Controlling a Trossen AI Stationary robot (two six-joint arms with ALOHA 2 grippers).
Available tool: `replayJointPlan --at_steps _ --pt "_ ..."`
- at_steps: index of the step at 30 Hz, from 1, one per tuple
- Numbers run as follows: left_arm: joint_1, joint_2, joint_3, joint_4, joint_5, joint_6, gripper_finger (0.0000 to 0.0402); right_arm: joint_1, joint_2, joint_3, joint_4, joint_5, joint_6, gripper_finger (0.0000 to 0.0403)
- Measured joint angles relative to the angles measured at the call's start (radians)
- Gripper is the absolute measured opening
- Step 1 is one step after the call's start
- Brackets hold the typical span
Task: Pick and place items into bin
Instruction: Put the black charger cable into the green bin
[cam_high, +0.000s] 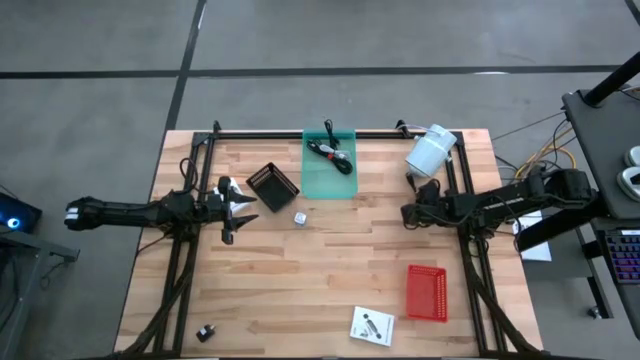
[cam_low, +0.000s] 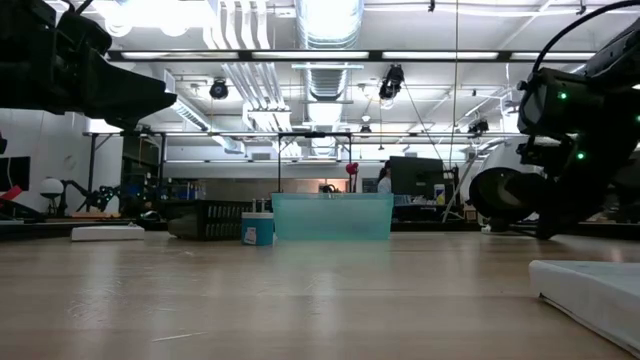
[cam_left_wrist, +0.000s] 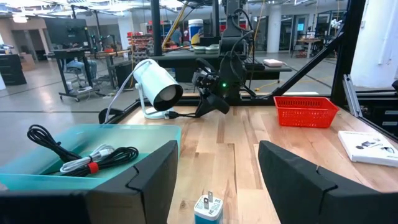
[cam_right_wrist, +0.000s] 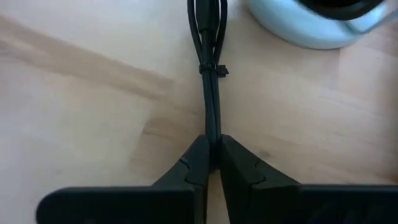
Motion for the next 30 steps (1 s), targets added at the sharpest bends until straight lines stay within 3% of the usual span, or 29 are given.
replayJointPlan --at_steps 8,30 --pt "0.0 0.0 0.0 0.0 0.0 0.0 0.0208 0.002 0.001 0.079 0.014 -0.101 -0.085 0.0013" --pt "0.0 0.0 0.0 0.0 0.0 0.0 0.0208 0.002 0.001 0.307 0.067 -0.081 -0.444 0.0013"
